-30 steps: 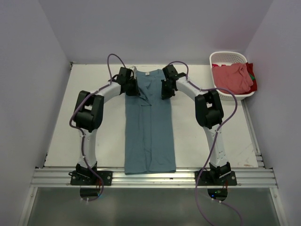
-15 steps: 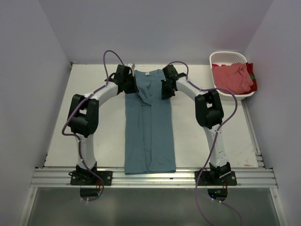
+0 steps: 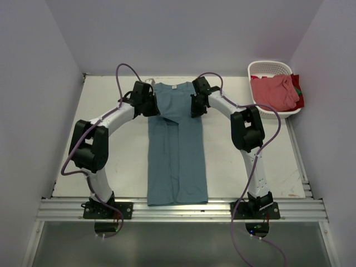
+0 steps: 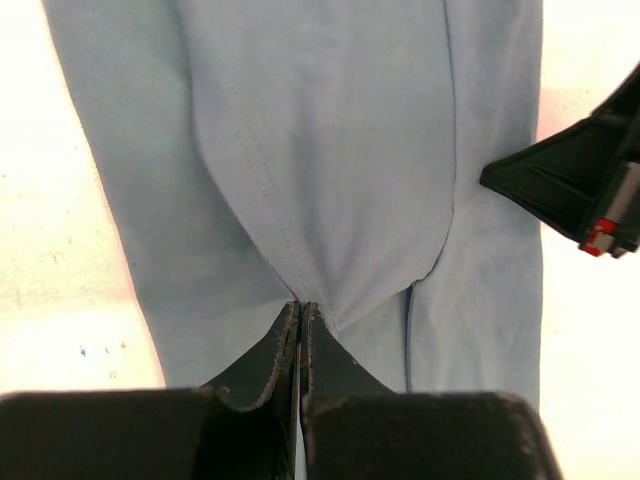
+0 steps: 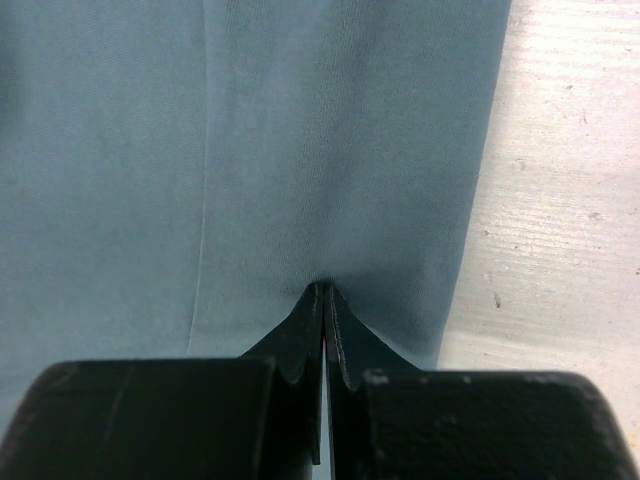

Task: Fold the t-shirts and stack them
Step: Fold the tshirt

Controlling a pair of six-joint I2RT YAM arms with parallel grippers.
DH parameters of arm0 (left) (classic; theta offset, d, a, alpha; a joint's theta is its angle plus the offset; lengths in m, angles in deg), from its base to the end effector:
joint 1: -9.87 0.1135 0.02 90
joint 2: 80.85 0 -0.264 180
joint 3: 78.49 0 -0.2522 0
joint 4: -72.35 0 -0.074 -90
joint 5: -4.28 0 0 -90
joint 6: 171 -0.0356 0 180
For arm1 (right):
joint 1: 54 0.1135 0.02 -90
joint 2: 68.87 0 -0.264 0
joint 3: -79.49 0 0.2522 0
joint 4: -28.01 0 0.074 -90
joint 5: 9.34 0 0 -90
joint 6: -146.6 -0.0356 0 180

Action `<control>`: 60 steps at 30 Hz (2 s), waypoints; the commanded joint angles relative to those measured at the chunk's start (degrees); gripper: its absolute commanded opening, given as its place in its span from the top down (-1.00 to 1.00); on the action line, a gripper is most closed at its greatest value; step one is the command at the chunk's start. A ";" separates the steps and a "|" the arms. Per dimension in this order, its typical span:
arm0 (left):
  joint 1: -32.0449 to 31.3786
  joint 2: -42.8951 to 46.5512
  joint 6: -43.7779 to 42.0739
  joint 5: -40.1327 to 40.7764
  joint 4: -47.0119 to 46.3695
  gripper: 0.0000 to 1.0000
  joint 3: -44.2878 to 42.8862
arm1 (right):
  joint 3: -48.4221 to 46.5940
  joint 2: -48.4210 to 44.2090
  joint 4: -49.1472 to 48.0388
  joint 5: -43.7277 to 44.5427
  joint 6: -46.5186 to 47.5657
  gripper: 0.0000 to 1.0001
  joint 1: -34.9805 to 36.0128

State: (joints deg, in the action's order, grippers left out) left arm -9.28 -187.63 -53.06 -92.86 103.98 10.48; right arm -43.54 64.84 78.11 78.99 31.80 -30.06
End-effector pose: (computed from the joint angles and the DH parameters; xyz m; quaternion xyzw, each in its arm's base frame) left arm 0.3887 -0.1397 0.2174 -0.0487 0.9288 -0.1981 0.3093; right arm 0.4600 0.2054 0.1620 0.0036 0.9676 0.1169 0.2239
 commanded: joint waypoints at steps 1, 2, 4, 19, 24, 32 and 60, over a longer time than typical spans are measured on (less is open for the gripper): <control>-0.35 4.39 0.27 2.30 -1.08 1.00 0.63 | 2.75 0.76 5.32 1.94 1.77 1.00 -0.39; -0.44 4.30 -0.08 2.39 -0.82 1.00 0.55 | 2.84 0.59 5.32 1.94 1.77 1.00 -0.39; -0.35 3.51 -0.17 2.48 -0.47 1.00 0.37 | 2.75 0.59 5.41 1.94 1.68 1.00 -0.39; -0.97 0.70 0.88 2.92 0.67 1.00 2.22 | 2.40 0.24 5.76 2.20 2.03 1.00 -0.39; -1.32 -2.02 0.97 3.53 0.94 0.52 2.92 | 2.49 0.15 5.94 2.29 2.21 1.00 -0.39; -1.41 9.12 1.77 8.44 -4.86 -1.00 7.06 | 2.93 0.50 6.11 2.55 2.38 1.00 -0.39; 7.64 -15.82 -4.56 -4.12 -9.97 0.03 -19.22 | 3.37 -0.29 6.11 1.85 3.79 1.00 -0.39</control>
State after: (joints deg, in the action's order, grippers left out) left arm -1.85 -203.39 -55.31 -99.64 93.51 -3.51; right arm -42.65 64.23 78.02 79.03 33.48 -30.06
